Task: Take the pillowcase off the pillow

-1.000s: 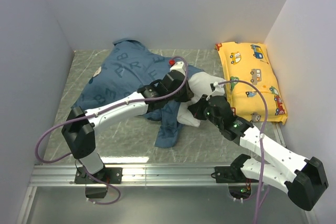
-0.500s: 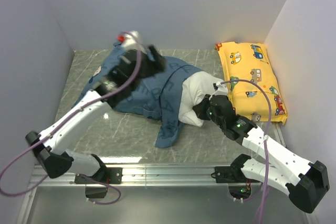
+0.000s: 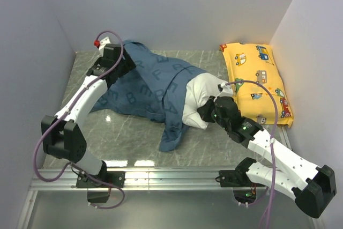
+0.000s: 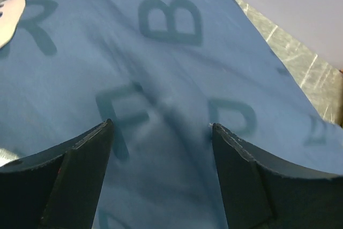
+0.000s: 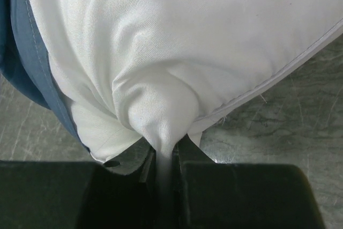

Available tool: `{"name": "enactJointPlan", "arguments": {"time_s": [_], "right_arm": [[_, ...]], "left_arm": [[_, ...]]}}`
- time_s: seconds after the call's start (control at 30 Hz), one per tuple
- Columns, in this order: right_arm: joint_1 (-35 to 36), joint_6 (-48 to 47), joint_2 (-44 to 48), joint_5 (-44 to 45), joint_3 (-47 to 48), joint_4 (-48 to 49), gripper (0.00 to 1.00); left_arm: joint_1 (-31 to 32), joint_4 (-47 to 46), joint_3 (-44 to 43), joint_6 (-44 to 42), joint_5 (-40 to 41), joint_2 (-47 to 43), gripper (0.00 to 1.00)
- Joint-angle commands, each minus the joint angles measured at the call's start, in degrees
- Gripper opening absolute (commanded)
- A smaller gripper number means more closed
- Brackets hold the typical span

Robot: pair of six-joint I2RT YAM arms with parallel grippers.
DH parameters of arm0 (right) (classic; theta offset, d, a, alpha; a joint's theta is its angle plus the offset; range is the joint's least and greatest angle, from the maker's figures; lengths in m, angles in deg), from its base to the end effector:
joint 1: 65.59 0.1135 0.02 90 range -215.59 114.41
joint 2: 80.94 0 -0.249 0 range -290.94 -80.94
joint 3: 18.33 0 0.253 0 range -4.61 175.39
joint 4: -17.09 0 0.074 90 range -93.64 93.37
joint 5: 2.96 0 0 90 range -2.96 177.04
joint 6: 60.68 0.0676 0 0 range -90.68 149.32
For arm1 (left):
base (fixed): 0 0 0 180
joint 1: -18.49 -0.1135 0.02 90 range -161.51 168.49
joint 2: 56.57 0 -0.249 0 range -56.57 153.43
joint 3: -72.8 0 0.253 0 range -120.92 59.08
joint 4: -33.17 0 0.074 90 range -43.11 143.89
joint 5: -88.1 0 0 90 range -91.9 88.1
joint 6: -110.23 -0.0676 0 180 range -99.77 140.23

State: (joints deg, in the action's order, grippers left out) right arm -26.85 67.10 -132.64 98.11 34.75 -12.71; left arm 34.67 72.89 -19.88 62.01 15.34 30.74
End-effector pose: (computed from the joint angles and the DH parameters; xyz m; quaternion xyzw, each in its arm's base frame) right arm 0.1969 0.1413 0.2482 0.0422 0.8554 0.2504 0.4514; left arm 0.3653 -0.0851 0.3077 -0.2619 0.8372 -0.1076 0.4679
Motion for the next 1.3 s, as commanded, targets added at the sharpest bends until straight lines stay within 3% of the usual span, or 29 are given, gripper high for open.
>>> {"name": "enactJointPlan", "arguments": {"time_s": [0.0, 0.23, 0.27, 0.33, 0.37, 0.43, 0.67, 1.0, 1.27], "right_arm": [[0.2, -1.1, 1.3, 1.1, 3.4, 1.1, 0.00], [0.2, -1.7, 1.4, 1.1, 5.2, -0.4, 0.00], [0.0, -1.7, 1.3, 1.1, 5.4, -0.7, 0.00], [0.2, -1.9, 1.6, 1.3, 6.0, -1.3, 0.00], [0.1, -2.0, 1.6, 1.6, 6.2, -1.4, 0.00], [0.2, -2.4, 2.1, 1.5, 6.9, -2.4, 0.00], [0.2, -3.3, 4.9, 2.7, 11.4, -7.3, 0.00], [0.1, -4.2, 14.5, 7.2, 15.8, -16.4, 0.00], [0.1, -2.7, 18.4, 5.0, 16.5, -18.4, 0.00]], "left_arm": [[-1.9, -6.1, -1.8, -1.5, -4.8, 1.8, 0.78], [-3.2, -8.9, -4.9, -2.1, -8.6, 6.4, 0.66], [-3.3, -8.8, -5.5, -2.1, -8.4, 7.3, 0.52], [-3.3, -7.4, -7.1, -2.2, -7.7, 8.1, 0.35], [-3.4, -6.8, -7.6, -2.4, -7.2, 8.8, 0.13], [-3.5, -5.3, -9.0, -2.9, -4.8, 9.1, 0.00], [-9.1, -1.2, -14.6, -3.3, 1.7, 10.7, 0.00], [-20.0, -0.1, -20.9, -5.0, 0.7, 14.2, 0.00], [-20.8, 2.0, -29.0, -5.6, -1.7, 19.6, 0.00]]}}
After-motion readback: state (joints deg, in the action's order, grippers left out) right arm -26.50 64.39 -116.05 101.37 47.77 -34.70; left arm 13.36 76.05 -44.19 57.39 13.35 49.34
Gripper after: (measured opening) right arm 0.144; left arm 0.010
